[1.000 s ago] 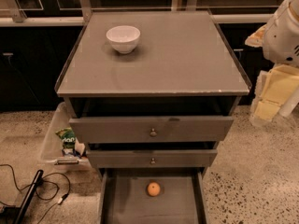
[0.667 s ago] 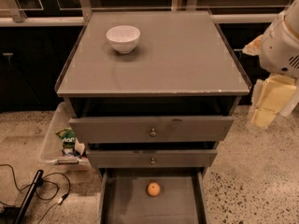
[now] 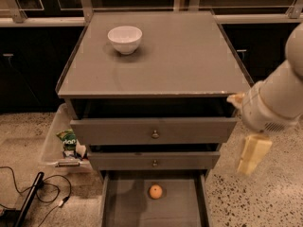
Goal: Pick orange from bottom drawer and place on counter
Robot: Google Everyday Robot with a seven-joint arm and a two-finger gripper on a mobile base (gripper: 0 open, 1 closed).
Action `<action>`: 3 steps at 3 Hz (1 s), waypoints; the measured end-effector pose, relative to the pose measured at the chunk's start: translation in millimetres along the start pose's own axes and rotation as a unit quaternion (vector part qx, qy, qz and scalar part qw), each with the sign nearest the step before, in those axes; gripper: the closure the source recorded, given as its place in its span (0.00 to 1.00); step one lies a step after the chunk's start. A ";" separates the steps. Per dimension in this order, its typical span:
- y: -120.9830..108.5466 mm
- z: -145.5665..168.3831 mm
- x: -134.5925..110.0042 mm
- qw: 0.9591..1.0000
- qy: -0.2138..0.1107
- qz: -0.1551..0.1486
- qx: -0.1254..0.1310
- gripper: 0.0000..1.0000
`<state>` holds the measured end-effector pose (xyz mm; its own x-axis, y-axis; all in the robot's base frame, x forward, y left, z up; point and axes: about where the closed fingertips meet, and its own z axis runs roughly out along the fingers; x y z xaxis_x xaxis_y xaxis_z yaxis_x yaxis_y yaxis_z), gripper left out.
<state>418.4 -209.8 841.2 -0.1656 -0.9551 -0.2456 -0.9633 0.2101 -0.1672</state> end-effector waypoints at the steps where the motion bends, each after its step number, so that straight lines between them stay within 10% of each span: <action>1: 19.2 75.5 15.8 1.000 -0.001 -0.008 -0.026 0.00; 3: 29.1 126.1 15.9 0.998 -0.016 0.007 -0.060 0.00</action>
Offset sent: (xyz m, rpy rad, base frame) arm -0.0038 0.0038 -0.0637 0.0054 0.0390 0.0270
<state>414.4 -192.5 712.0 -0.1740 -0.9450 -0.2771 -0.9796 0.1948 -0.0491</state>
